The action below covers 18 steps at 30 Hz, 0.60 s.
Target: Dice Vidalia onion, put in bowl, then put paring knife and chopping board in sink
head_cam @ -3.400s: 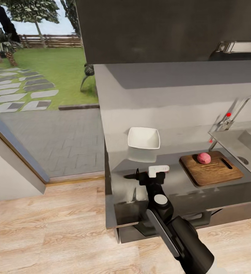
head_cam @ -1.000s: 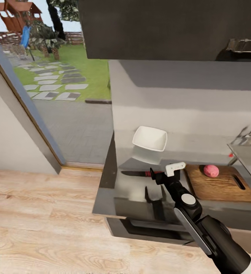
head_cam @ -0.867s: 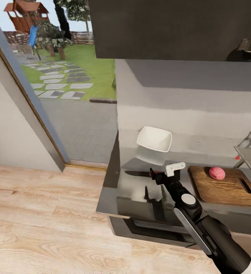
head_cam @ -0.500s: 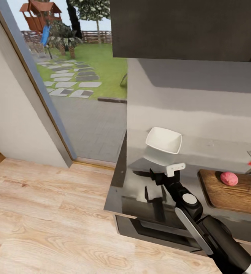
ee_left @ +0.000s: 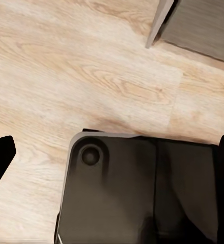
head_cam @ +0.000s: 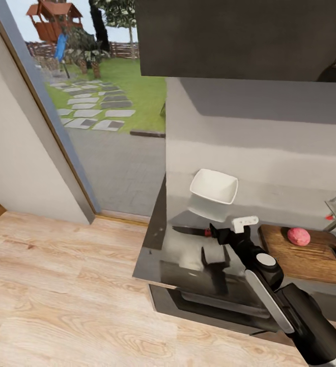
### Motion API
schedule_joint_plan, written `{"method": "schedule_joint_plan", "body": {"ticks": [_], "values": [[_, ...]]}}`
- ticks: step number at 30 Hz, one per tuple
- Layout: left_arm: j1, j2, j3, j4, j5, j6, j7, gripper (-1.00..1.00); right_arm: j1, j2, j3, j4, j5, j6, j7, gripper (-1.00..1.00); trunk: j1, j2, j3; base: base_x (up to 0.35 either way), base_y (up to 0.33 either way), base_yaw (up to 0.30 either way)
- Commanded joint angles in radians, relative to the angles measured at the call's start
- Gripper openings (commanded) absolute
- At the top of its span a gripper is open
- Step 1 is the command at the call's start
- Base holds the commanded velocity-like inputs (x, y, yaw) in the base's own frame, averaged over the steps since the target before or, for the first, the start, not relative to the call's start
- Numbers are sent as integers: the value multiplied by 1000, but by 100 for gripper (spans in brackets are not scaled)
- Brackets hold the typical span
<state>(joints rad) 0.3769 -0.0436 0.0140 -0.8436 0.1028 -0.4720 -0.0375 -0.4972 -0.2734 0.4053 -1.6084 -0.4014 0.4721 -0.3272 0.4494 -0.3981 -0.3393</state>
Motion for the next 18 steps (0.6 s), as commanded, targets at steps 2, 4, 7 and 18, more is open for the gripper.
{"method": "schedule_joint_plan", "body": {"ticks": [2,4,7,18], "values": [[0,-1,1,-1,8,0,-4,100,-1,-2,-8,-1,-9,18,53,100,1,-2,-2,-9,-42,0],[0,-1,1,0,8,0,-4,100,-1,-2,-11,0,-8,23,81,100,1,-2,-2,-5,-21,0],[0,-1,1,1,8,0,-4,100,-1,-3,-14,1,-7,33,106,100,1,-2,-2,-2,-8,0],[0,-1,1,11,8,1,-2,100,-1,-13,-180,3,-7,193,422,100,1,-2,-2,7,-10,0]]}}
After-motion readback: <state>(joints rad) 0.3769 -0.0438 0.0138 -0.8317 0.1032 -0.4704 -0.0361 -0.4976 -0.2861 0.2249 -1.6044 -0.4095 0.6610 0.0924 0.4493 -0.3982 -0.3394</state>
